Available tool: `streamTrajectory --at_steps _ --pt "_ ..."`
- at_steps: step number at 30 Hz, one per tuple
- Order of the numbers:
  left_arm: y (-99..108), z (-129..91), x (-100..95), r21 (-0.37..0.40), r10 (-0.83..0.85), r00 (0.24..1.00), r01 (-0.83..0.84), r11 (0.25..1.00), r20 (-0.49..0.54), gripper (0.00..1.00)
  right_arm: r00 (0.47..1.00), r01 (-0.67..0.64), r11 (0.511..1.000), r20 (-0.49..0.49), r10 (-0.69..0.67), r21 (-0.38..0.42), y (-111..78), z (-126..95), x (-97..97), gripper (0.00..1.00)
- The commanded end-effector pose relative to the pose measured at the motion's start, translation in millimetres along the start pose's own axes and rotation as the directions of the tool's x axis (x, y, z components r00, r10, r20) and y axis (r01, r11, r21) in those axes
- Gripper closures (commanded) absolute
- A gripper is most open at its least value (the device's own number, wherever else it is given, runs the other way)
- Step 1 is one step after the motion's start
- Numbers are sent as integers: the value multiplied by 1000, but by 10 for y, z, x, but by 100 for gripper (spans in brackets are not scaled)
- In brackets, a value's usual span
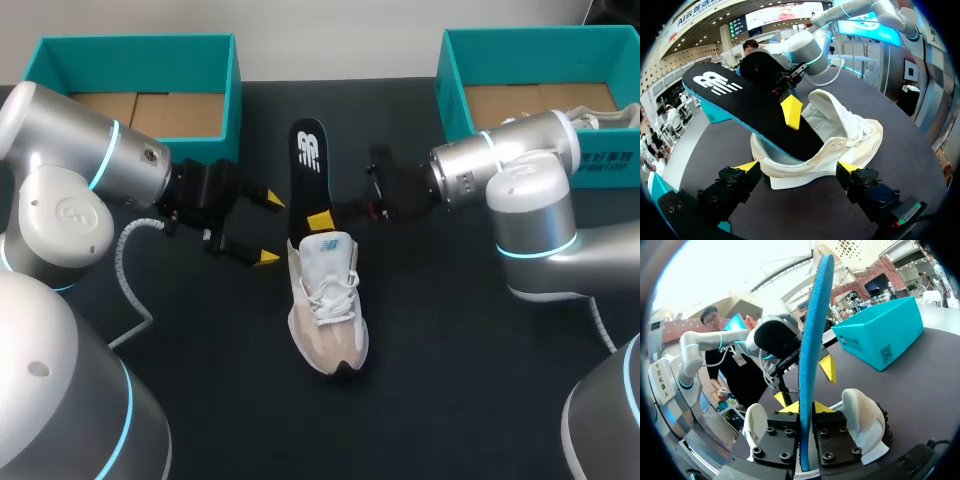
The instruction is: Take the shoe out of the shoebox, open the shoe tongue, remove and reinsert the insole, then place the shoe into the shoebox
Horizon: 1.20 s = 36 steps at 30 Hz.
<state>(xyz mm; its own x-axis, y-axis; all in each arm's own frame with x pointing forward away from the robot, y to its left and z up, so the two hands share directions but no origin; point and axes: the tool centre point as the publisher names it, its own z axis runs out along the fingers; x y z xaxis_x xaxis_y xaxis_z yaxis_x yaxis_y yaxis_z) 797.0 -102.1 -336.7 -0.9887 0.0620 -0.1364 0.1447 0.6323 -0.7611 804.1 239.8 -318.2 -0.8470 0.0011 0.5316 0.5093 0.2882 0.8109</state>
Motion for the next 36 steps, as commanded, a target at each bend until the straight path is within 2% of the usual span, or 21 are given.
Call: streamTrajectory --at_steps 1,14,19,21,22,25,30,36 --pt "4 7 10 -2 0 1000 0 1000 2 0 999 -17 999 -30 18 28 3 19 -105 100" --pt "4 7 10 -2 0 1000 0 1000 2 0 985 -150 985 -76 156 80 -384 79 144 100" --pt "4 7 10 -2 0 1000 0 1000 2 0 982 -169 983 -76 175 76 -459 85 184 100" --pt "4 7 10 -2 0 1000 0 1000 2 0 984 -160 985 -66 165 71 -446 70 174 97" --pt "4 7 10 -2 0 1000 0 1000 2 0 986 -151 986 -59 155 70 -410 63 171 83" --pt "4 7 10 -2 0 1000 0 1000 2 0 992 -120 990 -35 122 71 -299 21 160 69" --pt "4 7 10 -2 0 1000 0 1000 2 0 997 -76 994 -28 79 77 -151 -17 114 66" --pt "4 7 10 -2 0 1000 0 1000 2 0 998 -44 995 -39 47 93 -23 -40 -31 71"
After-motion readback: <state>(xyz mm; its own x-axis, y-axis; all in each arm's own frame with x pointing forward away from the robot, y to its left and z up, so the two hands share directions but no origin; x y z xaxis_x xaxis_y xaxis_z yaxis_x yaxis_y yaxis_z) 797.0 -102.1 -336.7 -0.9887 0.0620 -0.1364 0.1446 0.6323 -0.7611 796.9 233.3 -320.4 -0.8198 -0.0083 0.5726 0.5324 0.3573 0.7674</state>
